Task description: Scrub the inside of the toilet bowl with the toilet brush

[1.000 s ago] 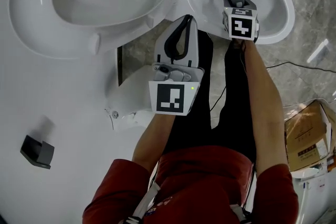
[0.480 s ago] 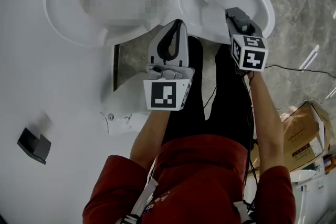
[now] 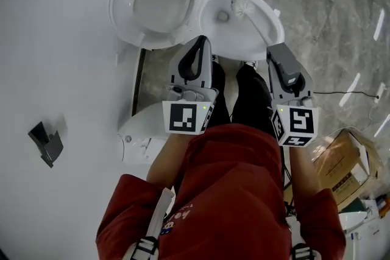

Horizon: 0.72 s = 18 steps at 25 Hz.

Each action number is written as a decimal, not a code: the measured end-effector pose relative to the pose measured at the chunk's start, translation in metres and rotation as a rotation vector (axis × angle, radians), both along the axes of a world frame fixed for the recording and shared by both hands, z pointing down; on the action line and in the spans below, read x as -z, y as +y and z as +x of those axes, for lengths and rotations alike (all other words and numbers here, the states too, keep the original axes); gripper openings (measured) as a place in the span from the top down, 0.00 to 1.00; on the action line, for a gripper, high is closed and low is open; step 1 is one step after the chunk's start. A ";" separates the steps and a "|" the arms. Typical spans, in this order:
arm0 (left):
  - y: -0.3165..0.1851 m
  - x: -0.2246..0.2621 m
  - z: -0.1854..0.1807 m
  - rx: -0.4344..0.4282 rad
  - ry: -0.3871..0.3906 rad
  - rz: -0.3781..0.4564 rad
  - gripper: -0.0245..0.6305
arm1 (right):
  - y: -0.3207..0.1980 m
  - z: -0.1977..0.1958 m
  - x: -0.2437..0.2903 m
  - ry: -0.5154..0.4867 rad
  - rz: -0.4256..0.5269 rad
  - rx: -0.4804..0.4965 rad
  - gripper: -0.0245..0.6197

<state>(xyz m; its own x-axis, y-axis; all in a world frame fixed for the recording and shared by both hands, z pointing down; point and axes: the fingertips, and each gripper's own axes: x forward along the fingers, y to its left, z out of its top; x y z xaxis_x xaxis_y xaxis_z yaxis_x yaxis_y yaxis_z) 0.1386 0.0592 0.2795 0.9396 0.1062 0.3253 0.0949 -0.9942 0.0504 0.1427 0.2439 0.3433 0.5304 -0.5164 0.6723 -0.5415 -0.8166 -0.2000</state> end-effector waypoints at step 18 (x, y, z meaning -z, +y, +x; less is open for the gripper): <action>-0.038 0.289 0.039 0.095 0.495 0.071 0.97 | -0.012 0.098 0.337 0.842 0.213 -0.121 0.70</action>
<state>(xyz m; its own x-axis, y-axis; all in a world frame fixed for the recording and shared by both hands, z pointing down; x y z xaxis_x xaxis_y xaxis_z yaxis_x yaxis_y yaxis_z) 0.1774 0.0210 -0.0100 0.9874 0.0064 -0.1584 -0.0010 -0.9989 -0.0462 0.2408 0.2322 0.0060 0.8665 -0.4940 -0.0719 -0.4895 -0.8690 0.0725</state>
